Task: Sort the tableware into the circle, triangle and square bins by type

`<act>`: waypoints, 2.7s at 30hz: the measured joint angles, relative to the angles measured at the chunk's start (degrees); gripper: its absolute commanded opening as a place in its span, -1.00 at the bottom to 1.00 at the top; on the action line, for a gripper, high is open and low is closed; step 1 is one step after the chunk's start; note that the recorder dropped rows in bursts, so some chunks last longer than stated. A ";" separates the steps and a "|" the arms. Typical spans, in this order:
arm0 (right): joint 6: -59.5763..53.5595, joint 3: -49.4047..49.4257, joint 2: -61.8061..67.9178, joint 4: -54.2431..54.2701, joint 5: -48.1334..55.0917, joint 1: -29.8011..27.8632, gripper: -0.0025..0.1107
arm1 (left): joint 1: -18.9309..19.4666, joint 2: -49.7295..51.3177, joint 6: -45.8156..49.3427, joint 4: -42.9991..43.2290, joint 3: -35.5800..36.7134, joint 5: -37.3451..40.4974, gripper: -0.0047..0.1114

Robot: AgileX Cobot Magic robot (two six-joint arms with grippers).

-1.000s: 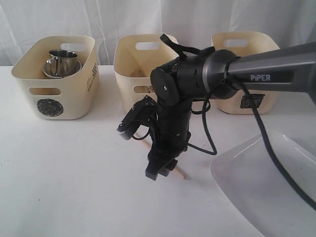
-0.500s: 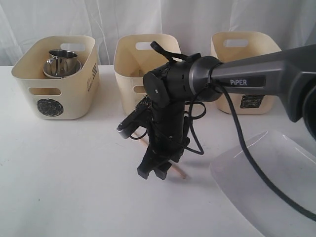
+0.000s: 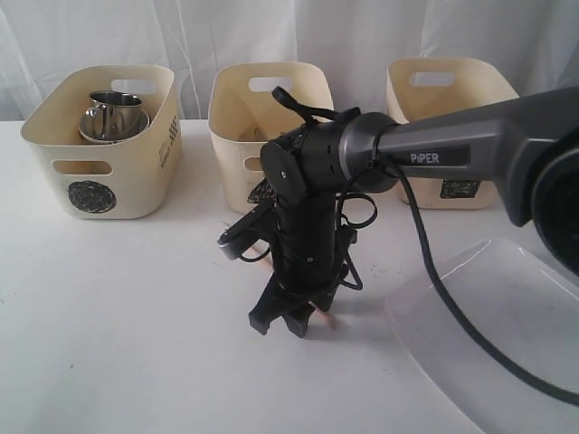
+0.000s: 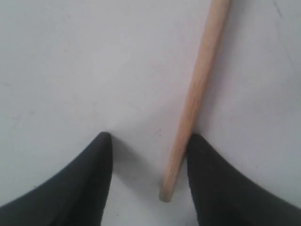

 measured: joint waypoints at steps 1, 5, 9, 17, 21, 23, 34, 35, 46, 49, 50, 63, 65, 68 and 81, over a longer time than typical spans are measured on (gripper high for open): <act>0.00 -0.15 0.13 0.30 0.33 0.00 -0.34 | 0.00 0.00 0.00 0.00 0.00 0.00 -0.43; 0.00 -0.56 0.58 0.84 1.83 0.00 -0.84 | 0.00 0.00 0.00 0.00 0.00 0.00 -0.43; 0.00 -0.56 0.58 0.84 1.42 0.00 -0.96 | 0.00 0.00 0.00 0.00 0.00 0.00 -0.43; 0.00 -0.45 -0.10 1.21 0.45 0.00 -0.96 | 0.00 0.00 0.00 0.00 0.00 0.00 -0.43; 0.00 -0.02 -2.76 1.67 -0.67 0.00 -0.96 | 0.00 0.00 0.00 0.00 0.00 0.00 -0.43; 0.00 -0.02 -4.76 2.23 -1.18 0.00 -0.96 | 0.00 0.00 0.00 0.00 0.00 0.00 -0.43; 0.19 0.07 -13.80 4.06 -3.43 1.63 -0.96 | 0.00 0.00 0.00 0.00 0.00 0.00 -0.43; 0.19 0.07 -14.50 4.17 -4.28 1.63 -0.96 | 0.00 0.00 0.00 0.00 0.00 0.00 -0.43; 1.29 0.07 -18.36 3.96 -27.81 -0.35 -0.96 | 0.00 0.00 0.00 0.00 0.00 0.00 -0.43; 2.25 0.07 -18.09 3.96 -35.15 -2.17 -0.96 | 0.00 0.00 0.00 0.00 0.00 0.00 -0.43; 2.62 0.07 -17.86 3.96 -36.99 -2.83 -0.96 | 0.00 0.00 0.00 0.00 0.00 0.00 -0.43; 5.75 -12.36 -6.27 3.73 -43.39 -8.38 -0.96 | 0.00 0.00 0.00 0.00 0.00 0.00 -0.43; 5.75 -14.54 -3.99 3.73 -42.32 -8.60 -0.96 | 0.00 0.00 0.00 0.00 0.00 0.00 -0.43; 5.75 -17.63 -1.08 3.73 -40.10 -8.70 -0.96 | 0.00 0.00 0.00 0.00 0.00 0.00 -0.43; 6.18 -23.68 4.47 3.62 -37.22 -10.63 -0.67 | 0.00 0.00 0.00 0.00 0.00 0.00 -0.43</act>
